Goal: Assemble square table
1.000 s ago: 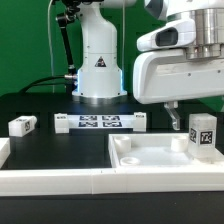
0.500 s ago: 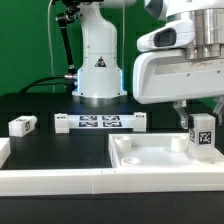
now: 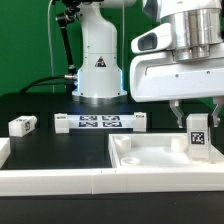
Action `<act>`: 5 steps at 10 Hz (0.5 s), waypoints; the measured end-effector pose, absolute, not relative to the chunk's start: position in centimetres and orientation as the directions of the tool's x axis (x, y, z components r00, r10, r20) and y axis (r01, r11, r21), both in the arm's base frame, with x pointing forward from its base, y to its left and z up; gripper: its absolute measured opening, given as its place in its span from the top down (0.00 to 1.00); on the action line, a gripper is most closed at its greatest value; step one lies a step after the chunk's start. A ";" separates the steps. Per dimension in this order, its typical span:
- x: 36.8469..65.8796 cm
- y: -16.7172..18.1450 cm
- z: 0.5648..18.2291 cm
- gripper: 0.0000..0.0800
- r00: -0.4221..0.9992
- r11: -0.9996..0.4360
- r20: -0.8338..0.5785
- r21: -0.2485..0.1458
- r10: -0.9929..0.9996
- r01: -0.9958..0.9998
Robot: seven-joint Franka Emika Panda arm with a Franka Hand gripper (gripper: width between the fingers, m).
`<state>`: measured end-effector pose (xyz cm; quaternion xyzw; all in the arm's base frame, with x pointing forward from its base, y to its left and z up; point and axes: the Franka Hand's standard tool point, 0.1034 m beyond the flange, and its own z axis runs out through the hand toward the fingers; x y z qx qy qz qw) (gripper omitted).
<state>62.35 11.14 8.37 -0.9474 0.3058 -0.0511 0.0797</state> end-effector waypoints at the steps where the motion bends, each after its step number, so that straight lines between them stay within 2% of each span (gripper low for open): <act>1: 62.3 11.1 8.3 0.64 0.742 -0.732 0.025 -0.189 -0.670 -0.654; 5: 62.2 11.2 8.3 0.64 0.448 -0.433 -0.063 -0.170 -0.892 -0.885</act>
Offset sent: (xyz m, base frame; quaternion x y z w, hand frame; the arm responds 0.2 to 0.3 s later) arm 0.0011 0.0023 -0.0050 -0.0274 -0.0321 0.2723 0.9613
